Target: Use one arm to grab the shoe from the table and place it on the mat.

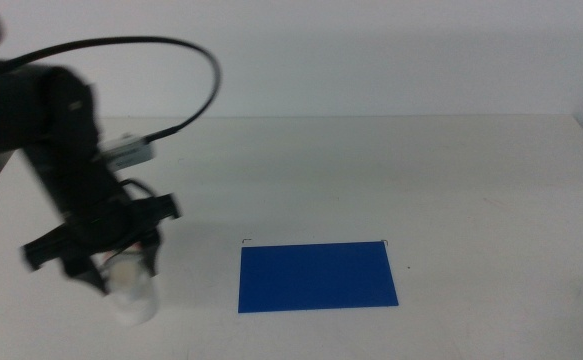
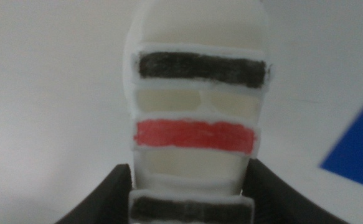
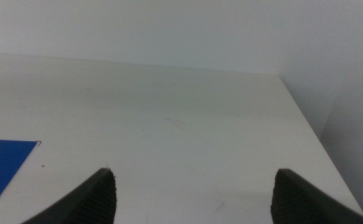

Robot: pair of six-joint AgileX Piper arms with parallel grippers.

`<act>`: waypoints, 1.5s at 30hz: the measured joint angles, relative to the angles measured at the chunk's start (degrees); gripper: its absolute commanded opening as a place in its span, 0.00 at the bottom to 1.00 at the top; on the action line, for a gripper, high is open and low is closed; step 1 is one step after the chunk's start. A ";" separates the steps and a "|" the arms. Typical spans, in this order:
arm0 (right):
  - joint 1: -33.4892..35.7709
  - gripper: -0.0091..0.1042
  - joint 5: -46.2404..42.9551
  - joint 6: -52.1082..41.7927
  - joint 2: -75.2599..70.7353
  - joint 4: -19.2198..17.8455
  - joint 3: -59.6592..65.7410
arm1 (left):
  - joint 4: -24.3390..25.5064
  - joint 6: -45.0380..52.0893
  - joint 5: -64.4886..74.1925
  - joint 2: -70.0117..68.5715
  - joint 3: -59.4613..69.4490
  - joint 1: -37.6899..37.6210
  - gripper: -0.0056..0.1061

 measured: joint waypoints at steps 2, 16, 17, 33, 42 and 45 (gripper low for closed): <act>0.00 0.65 0.00 0.00 0.00 0.00 0.00 | 0.43 -1.64 0.83 2.54 -3.55 -2.83 0.04; 0.00 0.65 0.00 0.00 0.00 0.00 0.00 | 0.83 -8.92 5.10 21.98 -28.28 -20.50 0.04; 0.00 0.65 0.00 0.00 0.00 0.00 0.00 | 0.83 -8.98 5.45 23.09 -29.89 -21.10 0.04; 0.00 0.65 0.00 0.00 0.00 0.00 0.00 | 2.32 -8.94 6.35 26.03 -34.72 -23.15 0.04; 0.00 0.65 0.00 0.00 0.00 0.00 0.00 | 5.65 -8.94 6.35 26.03 -34.77 -23.15 0.04; 0.00 0.65 0.00 0.00 0.00 0.00 0.00 | 8.47 -8.94 6.35 26.03 -34.77 -23.15 0.04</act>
